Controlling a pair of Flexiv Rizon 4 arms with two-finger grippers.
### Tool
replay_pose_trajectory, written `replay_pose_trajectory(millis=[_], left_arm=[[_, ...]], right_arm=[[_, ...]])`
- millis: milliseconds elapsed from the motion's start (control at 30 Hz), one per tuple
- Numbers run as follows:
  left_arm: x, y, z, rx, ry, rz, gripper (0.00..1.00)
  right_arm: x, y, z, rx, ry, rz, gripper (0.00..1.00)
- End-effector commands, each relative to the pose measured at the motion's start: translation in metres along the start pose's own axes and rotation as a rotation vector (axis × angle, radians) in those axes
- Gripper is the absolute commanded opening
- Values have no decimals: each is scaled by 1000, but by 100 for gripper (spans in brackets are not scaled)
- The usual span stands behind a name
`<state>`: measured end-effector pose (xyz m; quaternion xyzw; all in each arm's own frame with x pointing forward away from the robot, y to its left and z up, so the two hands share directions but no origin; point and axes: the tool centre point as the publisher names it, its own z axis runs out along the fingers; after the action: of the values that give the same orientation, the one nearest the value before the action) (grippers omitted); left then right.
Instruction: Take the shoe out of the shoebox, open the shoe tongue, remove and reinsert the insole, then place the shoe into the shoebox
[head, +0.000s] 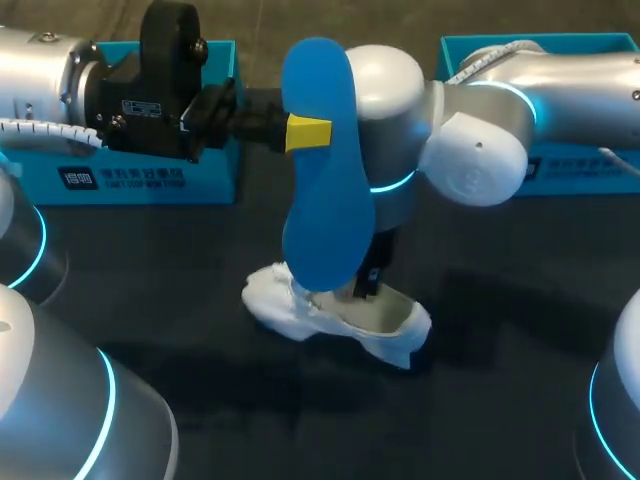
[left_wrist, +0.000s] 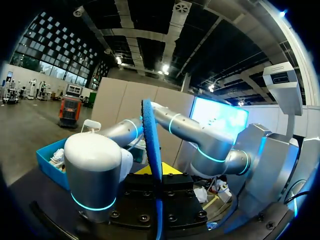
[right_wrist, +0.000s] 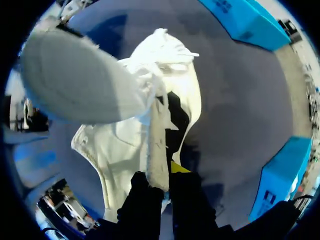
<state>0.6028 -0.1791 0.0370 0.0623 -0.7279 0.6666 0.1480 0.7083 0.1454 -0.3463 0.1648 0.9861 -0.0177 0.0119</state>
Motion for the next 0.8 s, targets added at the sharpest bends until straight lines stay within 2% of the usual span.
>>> replay_pose_trajectory(millis=[33,167,233,267,767,800], left_arm=[[-1,-1,1,-3,0,-1,0],[-1,-1,1,-3,0,-1,0],[-1,-1,1,-3,0,-1,0],[-1,-1,1,-3,0,-1,0],[-1,-1,1,-3,0,-1,0],[-1,-1,1,-3,0,-1,0]], right_arm=[[-2,-15,-8,-21,-2,166,0],[0,-23,-18,-81,-23,337,0],[2,-24,-24,-80,-59,388,0],[5,-23,-29,-69,-92,394,0],[5,-23,-29,-69,-92,394,0],[5,-23,-29,-75,-91,436,0]])
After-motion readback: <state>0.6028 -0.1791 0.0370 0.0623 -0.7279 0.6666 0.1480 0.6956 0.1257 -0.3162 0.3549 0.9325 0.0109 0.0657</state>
